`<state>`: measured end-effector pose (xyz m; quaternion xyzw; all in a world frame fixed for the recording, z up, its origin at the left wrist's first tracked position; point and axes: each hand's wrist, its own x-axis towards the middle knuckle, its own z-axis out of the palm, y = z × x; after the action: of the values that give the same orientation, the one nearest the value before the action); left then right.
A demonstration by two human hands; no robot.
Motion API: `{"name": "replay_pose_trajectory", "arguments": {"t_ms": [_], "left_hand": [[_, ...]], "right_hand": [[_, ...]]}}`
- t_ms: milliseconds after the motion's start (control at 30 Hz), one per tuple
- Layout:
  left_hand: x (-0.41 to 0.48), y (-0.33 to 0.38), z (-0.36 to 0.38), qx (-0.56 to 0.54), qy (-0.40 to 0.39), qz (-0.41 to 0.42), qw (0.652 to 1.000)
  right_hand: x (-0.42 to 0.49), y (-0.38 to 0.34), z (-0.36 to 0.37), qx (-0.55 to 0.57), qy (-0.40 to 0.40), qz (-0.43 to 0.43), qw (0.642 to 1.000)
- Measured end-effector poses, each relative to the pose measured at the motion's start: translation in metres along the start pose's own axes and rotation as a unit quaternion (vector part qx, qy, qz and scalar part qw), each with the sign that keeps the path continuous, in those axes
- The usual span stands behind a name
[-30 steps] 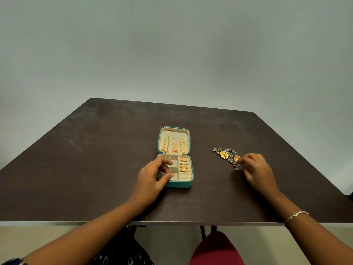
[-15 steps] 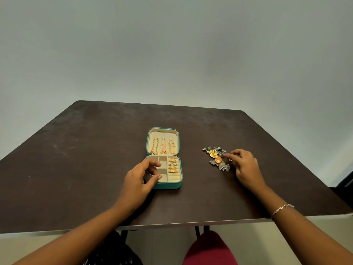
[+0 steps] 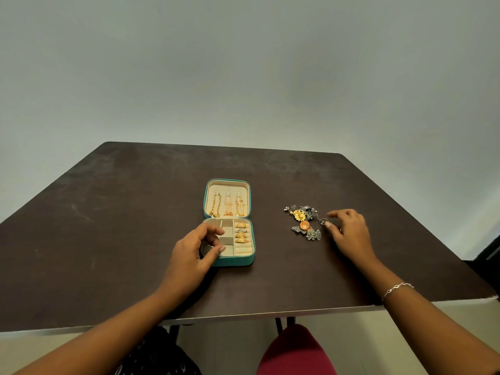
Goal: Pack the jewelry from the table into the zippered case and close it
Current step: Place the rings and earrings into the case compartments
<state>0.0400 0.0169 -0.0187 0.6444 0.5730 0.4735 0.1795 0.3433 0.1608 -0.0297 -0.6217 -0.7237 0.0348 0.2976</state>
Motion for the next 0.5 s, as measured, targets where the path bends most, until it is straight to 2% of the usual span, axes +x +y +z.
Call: {"name": "replay_pose_trajectory", "arguments": {"t_ms": [133, 500], "left_hand": [[-0.0001, 0.001, -0.0005, 0.0, -0.001, -0.002, 1.0], [-0.0009, 0.0031, -0.0005, -0.005, -0.002, -0.01, 1.0]], "right_hand": [[0.0027, -0.0015, 0.002, -0.037, -0.035, 0.001, 0.999], [0.0017, -0.0073, -0.0033, 0.01, -0.001, -0.009, 1.0]]}}
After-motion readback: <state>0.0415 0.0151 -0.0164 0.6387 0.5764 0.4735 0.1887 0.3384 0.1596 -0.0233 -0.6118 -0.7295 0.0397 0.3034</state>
